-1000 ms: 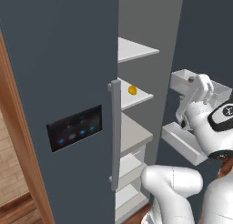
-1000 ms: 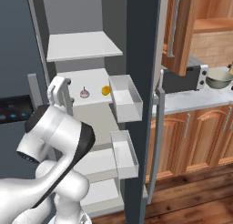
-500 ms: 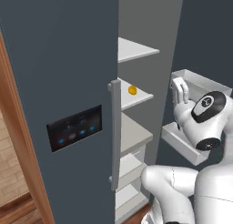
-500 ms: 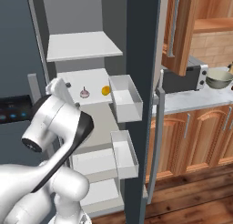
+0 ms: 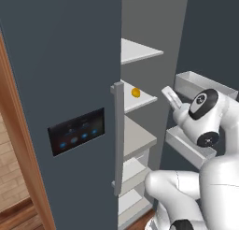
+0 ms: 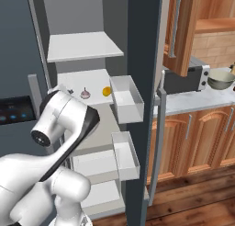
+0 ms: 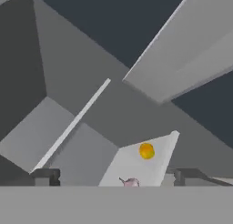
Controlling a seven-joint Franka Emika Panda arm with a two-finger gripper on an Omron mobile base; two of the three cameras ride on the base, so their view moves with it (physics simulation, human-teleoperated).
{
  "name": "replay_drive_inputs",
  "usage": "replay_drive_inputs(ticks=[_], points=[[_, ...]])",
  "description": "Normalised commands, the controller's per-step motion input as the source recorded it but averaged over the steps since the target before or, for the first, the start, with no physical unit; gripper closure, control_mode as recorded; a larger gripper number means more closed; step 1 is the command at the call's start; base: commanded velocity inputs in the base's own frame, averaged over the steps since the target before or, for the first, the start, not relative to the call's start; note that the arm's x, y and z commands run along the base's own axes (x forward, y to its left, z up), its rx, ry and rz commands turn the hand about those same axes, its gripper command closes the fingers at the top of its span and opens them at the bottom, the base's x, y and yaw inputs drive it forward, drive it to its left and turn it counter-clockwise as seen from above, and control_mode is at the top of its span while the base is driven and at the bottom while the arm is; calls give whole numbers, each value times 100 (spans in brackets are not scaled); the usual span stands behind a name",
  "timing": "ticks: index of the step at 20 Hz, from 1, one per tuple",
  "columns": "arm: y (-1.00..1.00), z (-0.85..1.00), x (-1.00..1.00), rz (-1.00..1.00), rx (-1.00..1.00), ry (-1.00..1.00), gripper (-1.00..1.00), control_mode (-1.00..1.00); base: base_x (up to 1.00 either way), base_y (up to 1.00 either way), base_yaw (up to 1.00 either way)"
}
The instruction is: Retrieve the bottle and the shaker from the cabinet and place them next to the mixing bowl on the counter. Then add garlic from the fridge to the mixing bowl.
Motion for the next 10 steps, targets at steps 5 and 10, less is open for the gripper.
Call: replay_drive_inputs(ticks=[5,10], points=[[14,0,3,23,-38,24,-100,-100,0,0,0],[23,0,0,18,-42,6,-100,-100,0,0,0]])
